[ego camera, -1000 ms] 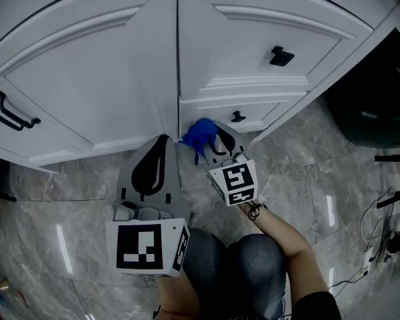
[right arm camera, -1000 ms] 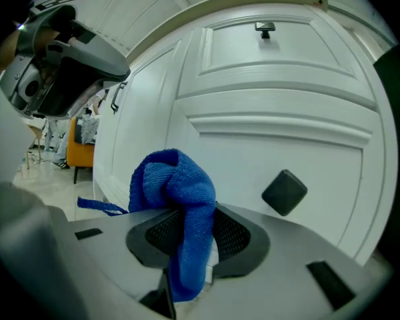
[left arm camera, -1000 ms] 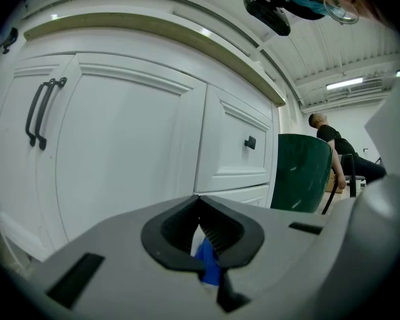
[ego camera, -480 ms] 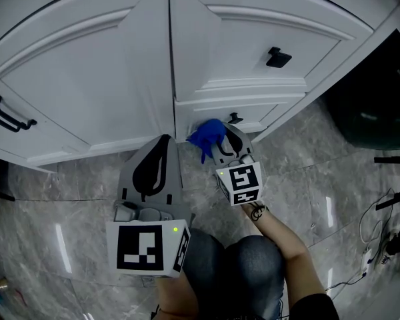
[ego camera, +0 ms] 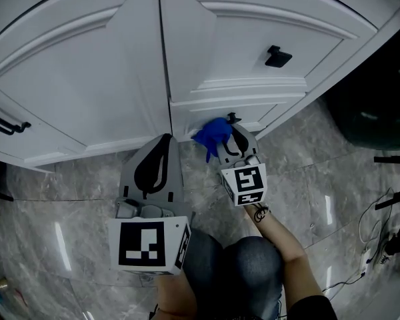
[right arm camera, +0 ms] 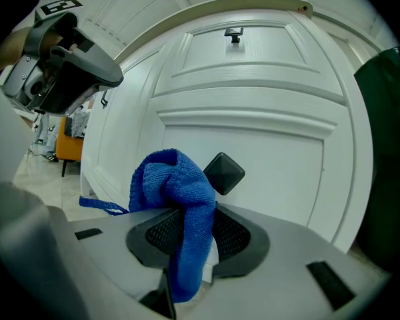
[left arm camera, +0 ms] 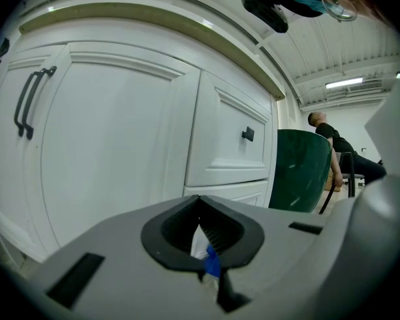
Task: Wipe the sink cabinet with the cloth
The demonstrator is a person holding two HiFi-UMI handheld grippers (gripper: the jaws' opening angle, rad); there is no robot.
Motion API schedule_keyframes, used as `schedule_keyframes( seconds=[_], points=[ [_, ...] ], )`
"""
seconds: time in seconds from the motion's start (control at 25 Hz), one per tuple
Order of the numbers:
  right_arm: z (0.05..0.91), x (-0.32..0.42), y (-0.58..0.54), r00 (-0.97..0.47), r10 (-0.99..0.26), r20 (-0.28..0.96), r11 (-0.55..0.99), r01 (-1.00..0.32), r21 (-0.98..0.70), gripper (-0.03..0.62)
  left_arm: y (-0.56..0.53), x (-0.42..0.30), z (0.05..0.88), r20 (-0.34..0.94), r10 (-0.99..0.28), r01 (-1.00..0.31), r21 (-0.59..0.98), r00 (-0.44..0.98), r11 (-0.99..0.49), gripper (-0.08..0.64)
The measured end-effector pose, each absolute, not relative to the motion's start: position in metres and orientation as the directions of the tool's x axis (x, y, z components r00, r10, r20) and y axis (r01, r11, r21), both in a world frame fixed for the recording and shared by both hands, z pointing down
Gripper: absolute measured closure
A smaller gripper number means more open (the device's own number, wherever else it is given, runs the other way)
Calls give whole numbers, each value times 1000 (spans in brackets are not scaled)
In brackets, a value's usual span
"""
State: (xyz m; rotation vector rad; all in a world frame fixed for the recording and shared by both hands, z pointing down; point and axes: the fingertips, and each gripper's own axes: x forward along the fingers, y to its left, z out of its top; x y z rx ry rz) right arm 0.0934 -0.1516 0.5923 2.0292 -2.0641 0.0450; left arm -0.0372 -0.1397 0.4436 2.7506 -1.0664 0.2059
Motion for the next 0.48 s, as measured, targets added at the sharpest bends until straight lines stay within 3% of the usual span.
schedule_keyframes(
  seconds=[0.48],
  points=[
    [594,111,-145,32,-983,180,3,-982,186,477,-138,-29,446,203,-644,-671,114,737,-732,560]
  ],
)
